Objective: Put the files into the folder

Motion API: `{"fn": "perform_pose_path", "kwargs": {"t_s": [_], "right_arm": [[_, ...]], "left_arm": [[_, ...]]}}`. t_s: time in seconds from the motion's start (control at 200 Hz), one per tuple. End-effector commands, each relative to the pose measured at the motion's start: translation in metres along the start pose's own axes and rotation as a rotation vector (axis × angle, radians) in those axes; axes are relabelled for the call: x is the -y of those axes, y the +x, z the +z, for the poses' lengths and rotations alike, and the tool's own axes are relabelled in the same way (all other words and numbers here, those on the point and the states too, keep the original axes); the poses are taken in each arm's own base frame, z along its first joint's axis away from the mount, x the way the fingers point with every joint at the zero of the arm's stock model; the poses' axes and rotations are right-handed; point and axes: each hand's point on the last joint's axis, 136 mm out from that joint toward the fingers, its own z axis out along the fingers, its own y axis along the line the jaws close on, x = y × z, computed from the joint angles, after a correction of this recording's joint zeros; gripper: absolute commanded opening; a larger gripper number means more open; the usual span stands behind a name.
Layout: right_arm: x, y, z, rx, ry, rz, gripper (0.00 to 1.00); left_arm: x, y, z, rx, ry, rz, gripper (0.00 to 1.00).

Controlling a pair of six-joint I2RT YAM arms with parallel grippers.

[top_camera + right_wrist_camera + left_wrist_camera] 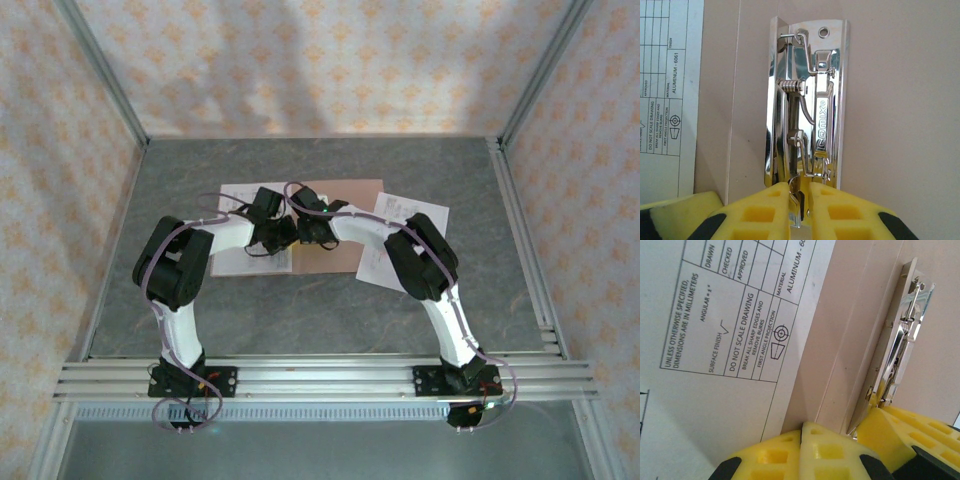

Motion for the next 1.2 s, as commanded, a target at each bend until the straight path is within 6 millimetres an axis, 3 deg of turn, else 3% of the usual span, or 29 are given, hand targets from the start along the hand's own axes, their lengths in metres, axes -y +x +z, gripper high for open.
{"fn": "perform_pose_path", "kwargs": {"t_s": [0.0, 0.385, 0.731, 0.836, 1.031, 1.196], "right_arm": [[0.153, 0.128, 0.032, -0.421, 0.528, -0.142, 0.16], [0.125, 0.073, -0.006, -0.259, 0.370, -0.049, 0.18], [0.070, 0.019, -0.062, -0.053, 0.019, 0.108, 0.20], [0.049, 0.016, -0.060, -0.071, -0.069, 0.125, 0.22], [0.010, 0.012, -0.053, -0.074, -0.061, 0.036, 0.26], [-0.011, 0.004, -0.041, -0.062, -0.114, 0.065, 0.29]], "left_arm": [[-0.143, 0.047, 0.002, -0.123, -0.489, -0.120, 0.00], [-0.139, 0.045, 0.003, -0.132, -0.480, -0.103, 0.00], [-0.134, 0.045, 0.005, -0.141, -0.465, -0.090, 0.00], [-0.132, 0.044, 0.005, -0.139, -0.457, -0.091, 0.00], [-0.130, 0.045, 0.007, -0.142, -0.447, -0.092, 0.00], [-0.130, 0.047, 0.009, -0.147, -0.443, -0.093, 0.00]]}}
